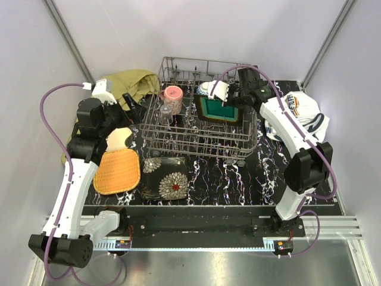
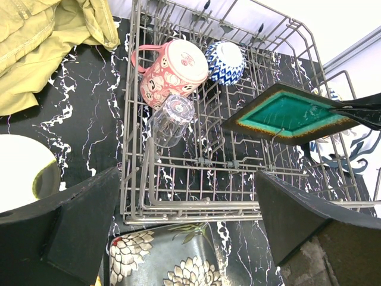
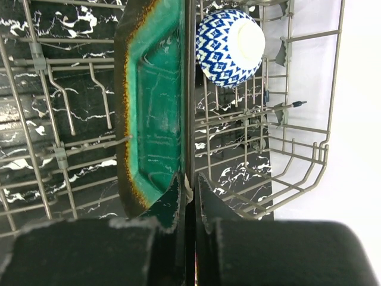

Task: Load the mixed dishes into the dish rack
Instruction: Insert the plate into the dish rack

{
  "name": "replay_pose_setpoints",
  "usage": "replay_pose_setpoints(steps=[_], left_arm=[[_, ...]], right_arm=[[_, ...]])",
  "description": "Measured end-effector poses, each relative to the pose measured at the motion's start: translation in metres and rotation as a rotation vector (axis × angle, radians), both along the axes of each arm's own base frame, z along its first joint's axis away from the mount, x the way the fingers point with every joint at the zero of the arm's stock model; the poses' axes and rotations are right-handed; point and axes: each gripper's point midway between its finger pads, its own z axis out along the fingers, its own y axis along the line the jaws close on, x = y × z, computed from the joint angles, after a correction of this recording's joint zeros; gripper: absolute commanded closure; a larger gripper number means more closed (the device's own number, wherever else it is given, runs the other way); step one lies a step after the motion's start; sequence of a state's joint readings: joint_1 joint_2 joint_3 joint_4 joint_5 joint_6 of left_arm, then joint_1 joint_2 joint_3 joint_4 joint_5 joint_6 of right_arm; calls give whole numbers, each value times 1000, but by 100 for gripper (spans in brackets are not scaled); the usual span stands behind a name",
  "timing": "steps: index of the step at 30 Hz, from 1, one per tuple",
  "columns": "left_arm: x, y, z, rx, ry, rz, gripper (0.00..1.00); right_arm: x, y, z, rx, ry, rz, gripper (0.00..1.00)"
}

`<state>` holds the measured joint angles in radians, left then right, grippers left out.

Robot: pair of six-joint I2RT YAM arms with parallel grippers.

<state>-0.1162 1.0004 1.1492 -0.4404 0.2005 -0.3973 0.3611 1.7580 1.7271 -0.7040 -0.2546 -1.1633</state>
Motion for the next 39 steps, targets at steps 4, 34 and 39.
replay_pose_setpoints(steps=[4,34,39], left_arm=[[0,-1,0,-1,0,-4,1],[-13,-1,9,-13,-31,-12,1],[-13,0,8,-12,-28,-11,1]], right_arm=[[-4,2,-4,8,-1,-12,81],[-25,-6,39,123,-150,-71,53],[-17,2,62,263,-169,-144,52]])
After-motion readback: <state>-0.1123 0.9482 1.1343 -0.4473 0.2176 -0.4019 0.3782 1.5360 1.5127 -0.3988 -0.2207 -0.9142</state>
